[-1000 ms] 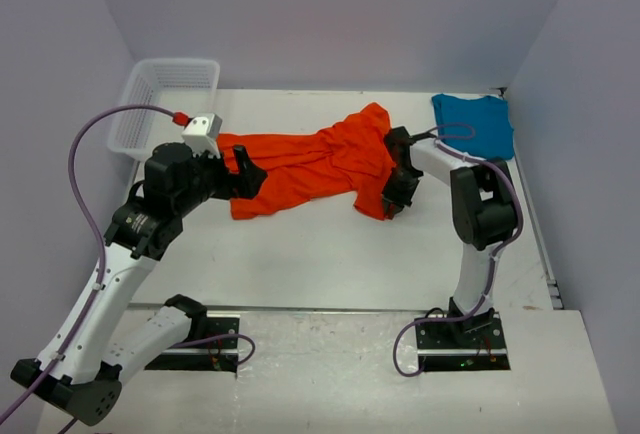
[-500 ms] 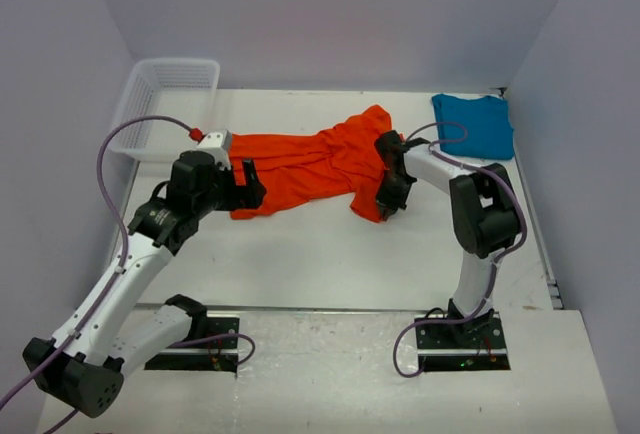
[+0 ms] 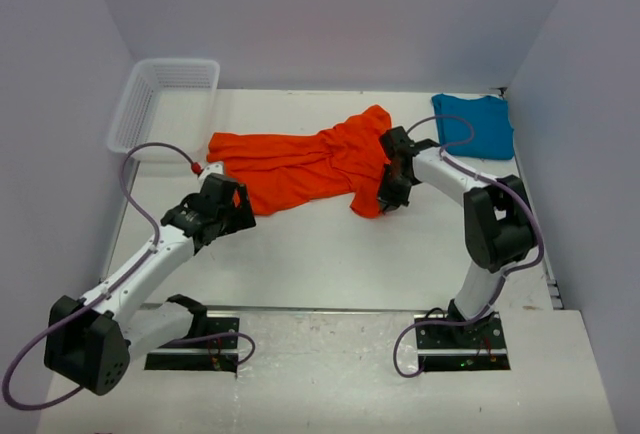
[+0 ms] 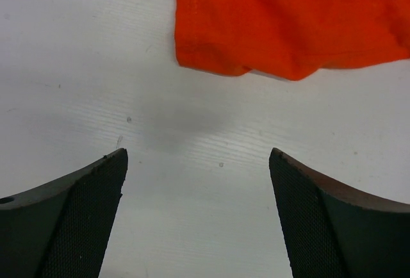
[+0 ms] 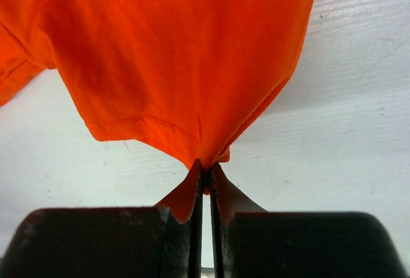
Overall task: Fold and stack the t-shirts
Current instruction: Flatten out the tshirt
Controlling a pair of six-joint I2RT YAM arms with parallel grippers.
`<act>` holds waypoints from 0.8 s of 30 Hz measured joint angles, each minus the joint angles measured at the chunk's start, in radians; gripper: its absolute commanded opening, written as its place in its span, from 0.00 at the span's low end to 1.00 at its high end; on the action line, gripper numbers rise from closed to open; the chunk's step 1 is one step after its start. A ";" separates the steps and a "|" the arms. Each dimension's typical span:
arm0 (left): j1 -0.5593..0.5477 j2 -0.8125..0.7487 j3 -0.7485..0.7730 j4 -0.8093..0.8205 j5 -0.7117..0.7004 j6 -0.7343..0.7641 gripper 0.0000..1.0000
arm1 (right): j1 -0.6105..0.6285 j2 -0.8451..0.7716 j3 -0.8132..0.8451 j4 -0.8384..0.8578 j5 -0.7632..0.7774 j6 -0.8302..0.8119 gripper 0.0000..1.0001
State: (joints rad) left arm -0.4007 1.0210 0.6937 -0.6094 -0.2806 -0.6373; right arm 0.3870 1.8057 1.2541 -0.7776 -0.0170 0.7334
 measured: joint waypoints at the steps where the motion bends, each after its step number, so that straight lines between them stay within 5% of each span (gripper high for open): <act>1: 0.000 0.031 0.002 0.005 -0.018 -0.010 0.89 | 0.000 -0.003 -0.004 0.001 -0.003 -0.004 0.00; 11: 0.024 0.290 0.027 0.161 -0.021 -0.023 0.77 | 0.000 -0.059 -0.056 0.039 -0.032 -0.040 0.00; 24: 0.161 0.393 0.103 0.245 0.008 0.032 0.75 | 0.000 -0.076 -0.077 0.054 -0.051 -0.063 0.00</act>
State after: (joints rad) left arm -0.2394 1.4143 0.7971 -0.3649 -0.2729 -0.6056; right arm 0.3870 1.7302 1.1774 -0.7235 -0.0685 0.6708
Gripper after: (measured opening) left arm 0.759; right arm 0.015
